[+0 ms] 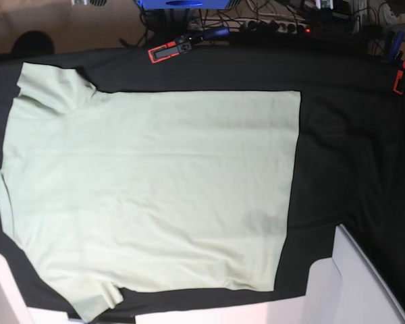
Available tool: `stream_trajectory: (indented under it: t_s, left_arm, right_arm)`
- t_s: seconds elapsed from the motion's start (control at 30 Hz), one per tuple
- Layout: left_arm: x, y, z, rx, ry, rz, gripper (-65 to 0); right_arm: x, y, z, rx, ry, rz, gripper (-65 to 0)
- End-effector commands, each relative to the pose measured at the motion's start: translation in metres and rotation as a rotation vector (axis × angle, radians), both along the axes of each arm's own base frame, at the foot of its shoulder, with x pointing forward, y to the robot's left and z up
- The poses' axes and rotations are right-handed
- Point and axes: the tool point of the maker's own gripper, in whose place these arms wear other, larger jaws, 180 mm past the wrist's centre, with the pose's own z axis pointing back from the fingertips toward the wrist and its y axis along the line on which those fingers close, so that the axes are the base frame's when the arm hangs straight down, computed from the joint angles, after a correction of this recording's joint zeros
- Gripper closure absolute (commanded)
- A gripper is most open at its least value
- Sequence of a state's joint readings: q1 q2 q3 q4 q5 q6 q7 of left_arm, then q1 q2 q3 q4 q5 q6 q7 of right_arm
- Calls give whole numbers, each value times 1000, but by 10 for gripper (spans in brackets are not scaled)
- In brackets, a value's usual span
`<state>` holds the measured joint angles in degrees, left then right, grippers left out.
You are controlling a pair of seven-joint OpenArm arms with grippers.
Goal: Fold the T-shirt properly
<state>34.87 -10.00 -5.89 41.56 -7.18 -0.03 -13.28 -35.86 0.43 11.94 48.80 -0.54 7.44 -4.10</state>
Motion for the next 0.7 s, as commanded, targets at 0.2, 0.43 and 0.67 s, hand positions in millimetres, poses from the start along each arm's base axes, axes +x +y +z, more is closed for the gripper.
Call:
stream_trajectory:
  t_s: [0.2, 0.43, 0.67]
  left_arm:
    - [55, 2, 91, 53, -240, -175, 0]
    - [117, -28, 158, 36, -332, -241, 0]
    - [178, -8, 219, 28, -441, -89, -15]
  right_arm:
    - [24, -73, 68, -193, -110, -97, 0]
    - [94, -107, 135, -308, -258, -69, 0]
    - [178, -113, 209, -257, -574, -94, -3]
